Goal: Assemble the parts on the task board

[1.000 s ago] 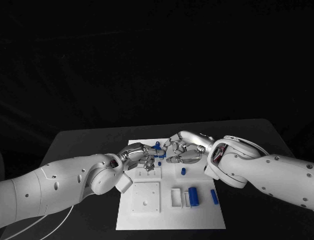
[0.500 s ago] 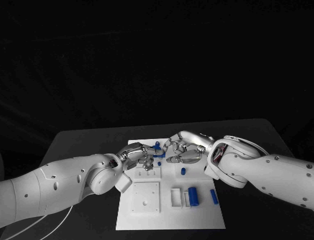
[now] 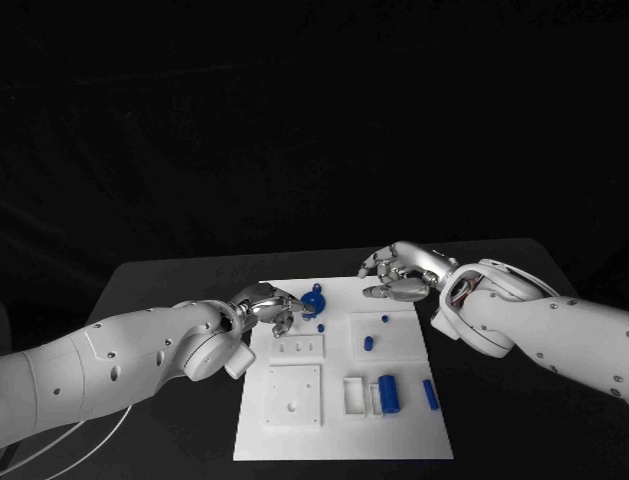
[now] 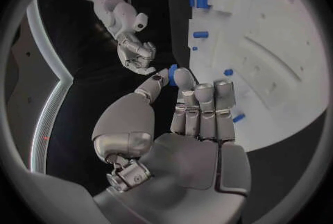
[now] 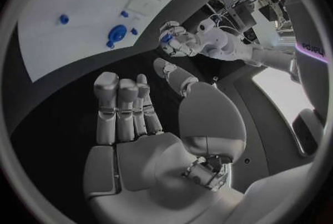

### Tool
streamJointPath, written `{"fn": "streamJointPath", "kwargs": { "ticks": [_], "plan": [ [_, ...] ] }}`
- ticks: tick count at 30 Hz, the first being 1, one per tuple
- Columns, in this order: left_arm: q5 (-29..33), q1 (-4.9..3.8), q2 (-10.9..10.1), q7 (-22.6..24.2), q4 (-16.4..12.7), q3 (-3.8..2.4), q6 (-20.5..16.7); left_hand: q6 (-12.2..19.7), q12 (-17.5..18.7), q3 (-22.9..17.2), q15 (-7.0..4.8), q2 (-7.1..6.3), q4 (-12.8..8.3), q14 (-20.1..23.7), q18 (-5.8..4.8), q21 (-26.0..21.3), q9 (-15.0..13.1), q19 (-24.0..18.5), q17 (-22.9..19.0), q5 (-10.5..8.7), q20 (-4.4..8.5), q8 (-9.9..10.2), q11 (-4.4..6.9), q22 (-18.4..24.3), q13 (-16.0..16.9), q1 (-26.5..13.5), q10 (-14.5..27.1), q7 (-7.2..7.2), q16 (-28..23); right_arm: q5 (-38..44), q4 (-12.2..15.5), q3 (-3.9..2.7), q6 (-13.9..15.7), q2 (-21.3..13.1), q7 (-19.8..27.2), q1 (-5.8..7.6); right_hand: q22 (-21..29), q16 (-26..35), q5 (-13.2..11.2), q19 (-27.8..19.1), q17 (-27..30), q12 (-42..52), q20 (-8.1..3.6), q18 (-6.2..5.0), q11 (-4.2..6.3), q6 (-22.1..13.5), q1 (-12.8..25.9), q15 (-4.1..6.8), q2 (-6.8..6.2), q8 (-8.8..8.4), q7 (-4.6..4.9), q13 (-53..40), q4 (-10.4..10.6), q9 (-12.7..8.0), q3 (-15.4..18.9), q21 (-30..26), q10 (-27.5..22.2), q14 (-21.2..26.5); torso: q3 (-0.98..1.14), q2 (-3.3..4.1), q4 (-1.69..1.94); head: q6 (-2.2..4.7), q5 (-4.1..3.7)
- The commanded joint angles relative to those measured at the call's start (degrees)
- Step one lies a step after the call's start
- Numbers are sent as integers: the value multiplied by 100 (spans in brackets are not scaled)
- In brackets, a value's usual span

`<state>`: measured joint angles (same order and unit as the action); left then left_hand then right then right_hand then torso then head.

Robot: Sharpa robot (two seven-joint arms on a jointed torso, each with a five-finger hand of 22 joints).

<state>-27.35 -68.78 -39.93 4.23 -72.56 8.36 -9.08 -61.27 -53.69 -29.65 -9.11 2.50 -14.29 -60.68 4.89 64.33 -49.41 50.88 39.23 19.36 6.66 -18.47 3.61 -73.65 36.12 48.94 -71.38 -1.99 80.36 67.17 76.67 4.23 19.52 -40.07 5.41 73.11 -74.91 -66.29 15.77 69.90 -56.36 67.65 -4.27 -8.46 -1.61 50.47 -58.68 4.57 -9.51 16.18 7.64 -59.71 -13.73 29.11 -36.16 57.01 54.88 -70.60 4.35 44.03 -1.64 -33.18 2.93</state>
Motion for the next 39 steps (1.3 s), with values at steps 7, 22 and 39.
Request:
{"fn": "streamJointPath", "kwargs": {
  "ticks": [7, 22, 39],
  "plan": [
    [-1963, -157, 74, -1651, -8, 25, -709, -238, -205, -152, -76, -25, -149, 165, -108, 28, -22, 34, 55, 359, 721, -27, 78, -55, 119, 322, 90, 15, 213, -271, -679, -144, 133, 54, 26, 163, -90, 20, 104, 9, -8, 38, -19, -654, -20, 18, 12, -9, -65, -28, 62, 16, 54, -7, -19, -21, 10, -31, 9, 3, 0, -50, 34],
    [-3660, -162, 234, -2685, -209, 424, -1835, -932, -442, -119, -365, -443, -60, -476, 52, 358, -38, 640, 34, 1189, 899, -119, 336, -128, 84, 392, -652, 276, 533, -315, -1398, -219, 92, 180, 33, 246, -91, 22, 197, 14, -9, 41, -21, -654, -24, 9, 3, -12, -94, -38, 66, 25, 70, -6, -27, -25, 13, -32, 15, -3, 4, -245, 70],
    [-3913, -89, 463, -2703, -164, 534, -2220, -1143, -485, -125, -402, -565, -17, -683, 92, 439, -49, 770, 48, 1475, 904, -152, 386, -145, 67, 423, -887, 328, 607, -337, -1384, -222, 51, 238, 36, 251, -95, 22, 331, 19, -11, 45, -21, -654, -29, -7, 24, -17, -105, -51, 72, 35, 98, -5, -9, -27, 12, -35, 3, 12, -14, -317, 105]
  ]
}}
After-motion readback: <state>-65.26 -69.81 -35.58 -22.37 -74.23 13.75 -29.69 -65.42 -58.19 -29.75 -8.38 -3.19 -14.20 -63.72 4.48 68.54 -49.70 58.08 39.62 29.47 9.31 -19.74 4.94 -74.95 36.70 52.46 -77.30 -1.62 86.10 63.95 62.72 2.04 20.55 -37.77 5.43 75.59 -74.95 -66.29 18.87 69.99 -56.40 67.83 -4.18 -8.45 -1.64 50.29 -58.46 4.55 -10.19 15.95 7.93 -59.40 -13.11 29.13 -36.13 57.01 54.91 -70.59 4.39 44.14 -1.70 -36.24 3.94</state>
